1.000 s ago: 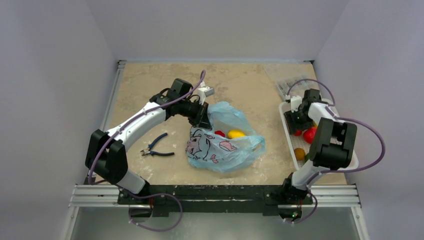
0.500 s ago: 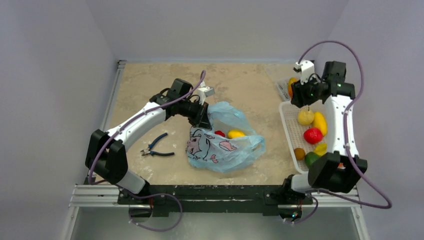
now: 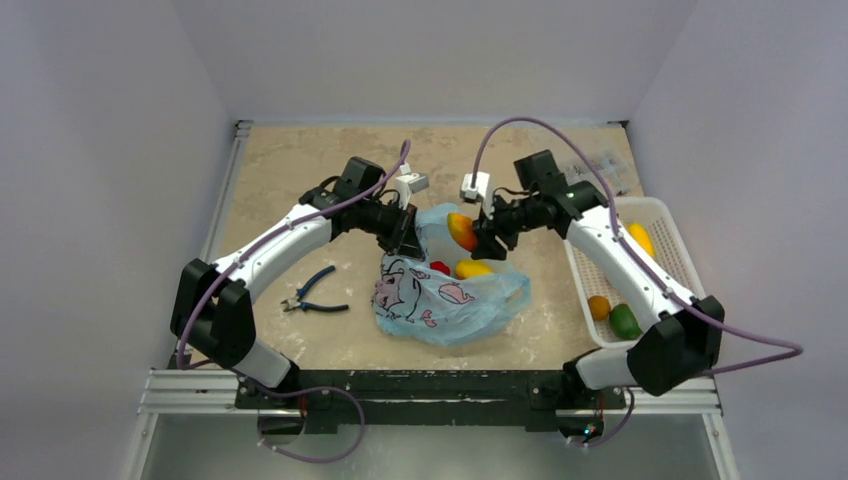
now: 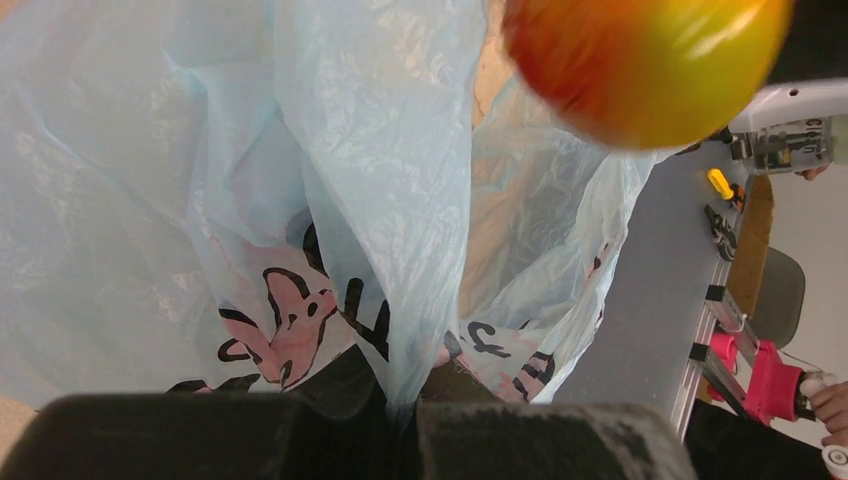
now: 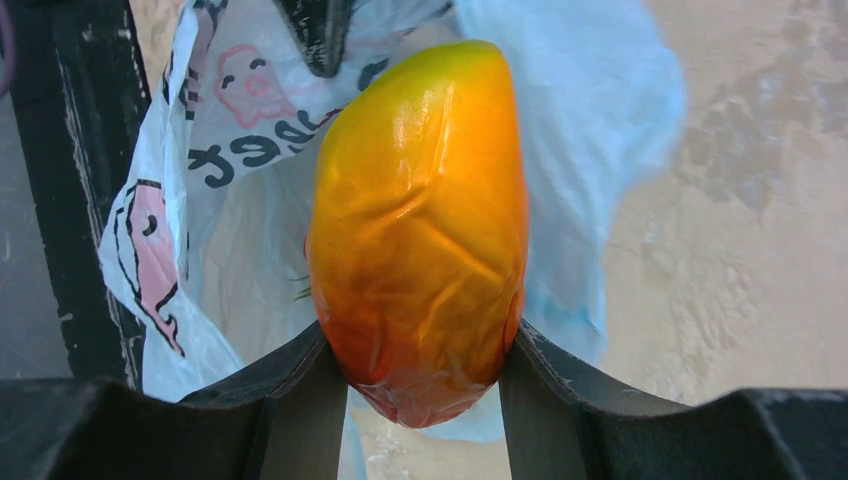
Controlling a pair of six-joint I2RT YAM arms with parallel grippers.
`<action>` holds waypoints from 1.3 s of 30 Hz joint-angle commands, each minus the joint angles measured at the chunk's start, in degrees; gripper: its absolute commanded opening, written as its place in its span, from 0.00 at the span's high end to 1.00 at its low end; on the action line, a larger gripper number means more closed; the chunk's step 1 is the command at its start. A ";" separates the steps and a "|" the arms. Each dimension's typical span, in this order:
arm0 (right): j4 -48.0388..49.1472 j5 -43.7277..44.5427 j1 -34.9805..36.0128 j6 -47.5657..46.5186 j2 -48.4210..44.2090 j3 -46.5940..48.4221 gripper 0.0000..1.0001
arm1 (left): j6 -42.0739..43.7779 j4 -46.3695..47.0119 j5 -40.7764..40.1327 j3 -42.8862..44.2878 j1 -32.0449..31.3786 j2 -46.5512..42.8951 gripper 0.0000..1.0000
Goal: Place the fake fruits into the plastic bag and tie a complex knot
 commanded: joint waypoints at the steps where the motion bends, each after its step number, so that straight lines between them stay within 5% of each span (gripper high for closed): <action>1: 8.00 5.02 6.52 -1.77 0.26 -4.62 0.89 | -1.60 2.30 1.94 1.43 0.28 -0.87 1.00; 10: 14.60 11.13 11.64 -1.27 2.09 -12.40 0.73 | -2.04 2.45 2.81 2.29 0.33 -0.69 1.00; 13: 16.09 11.43 11.65 0.12 1.38 -12.09 0.41 | -1.52 1.84 2.82 2.21 0.32 -1.01 1.00; 18: 16.31 8.96 11.56 0.88 -1.46 -11.05 0.18 | -0.57 0.93 2.73 2.13 0.34 -1.05 1.00; 22: 14.93 7.54 11.52 1.96 -3.09 -9.25 0.19 | -0.58 1.06 2.60 2.28 0.31 -1.11 1.00; 28: 7.97 1.82 6.81 2.74 -7.68 -3.32 0.46 | -0.16 0.62 2.47 2.38 0.40 -1.32 1.00; 39: 17.21 1.44 0.78 5.57 -4.30 -3.09 0.23 | 1.74 -1.18 2.99 3.30 0.45 -0.89 1.00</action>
